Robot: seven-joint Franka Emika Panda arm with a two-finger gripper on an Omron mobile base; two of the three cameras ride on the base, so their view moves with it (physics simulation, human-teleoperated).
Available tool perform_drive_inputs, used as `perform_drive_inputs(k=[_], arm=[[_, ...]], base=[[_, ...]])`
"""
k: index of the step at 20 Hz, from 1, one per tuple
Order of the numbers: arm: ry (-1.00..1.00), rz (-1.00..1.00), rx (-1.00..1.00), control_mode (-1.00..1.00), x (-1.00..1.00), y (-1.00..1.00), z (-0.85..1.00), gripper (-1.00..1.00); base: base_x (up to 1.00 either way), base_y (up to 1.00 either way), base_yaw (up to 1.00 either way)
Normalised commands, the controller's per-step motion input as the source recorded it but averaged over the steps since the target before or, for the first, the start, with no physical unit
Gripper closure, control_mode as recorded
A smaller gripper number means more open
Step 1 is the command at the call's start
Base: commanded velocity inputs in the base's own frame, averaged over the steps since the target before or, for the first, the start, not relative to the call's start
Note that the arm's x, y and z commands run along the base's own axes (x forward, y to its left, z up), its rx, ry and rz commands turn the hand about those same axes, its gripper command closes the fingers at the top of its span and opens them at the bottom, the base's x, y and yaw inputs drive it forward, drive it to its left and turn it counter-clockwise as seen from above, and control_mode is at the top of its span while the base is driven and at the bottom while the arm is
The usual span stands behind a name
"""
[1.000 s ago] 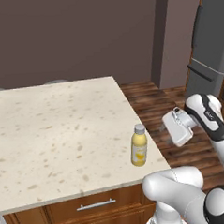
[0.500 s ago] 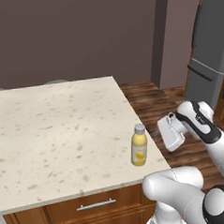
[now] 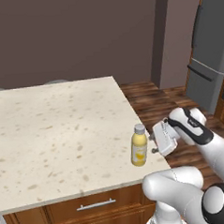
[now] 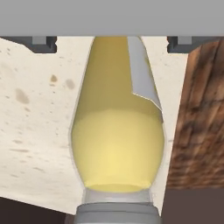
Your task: Pick the juice from the counter and place it in the open cabinet.
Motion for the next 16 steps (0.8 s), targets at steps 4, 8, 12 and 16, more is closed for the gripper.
perform_drive_inputs(k=[4,8,12,16], arm=[[0.00,-0.02,0.00,-1.00,0.13,0.14,-0.23,-1.00],[0.00,-0.01,0.00,-1.00,0.12,0.14,-0.20,-1.00],[0.00,0.00,0.00,-1.00,0.03,0.15,-0.15,-1.00],[0.00,0.00,0.01,-1.00,0.00,0.16,-0.10,-1.00]], base=[[0.00,0.00,0.00],[0.00,0.00,0.00],[0.00,0.00,0.00],[0.00,0.00,0.00]])
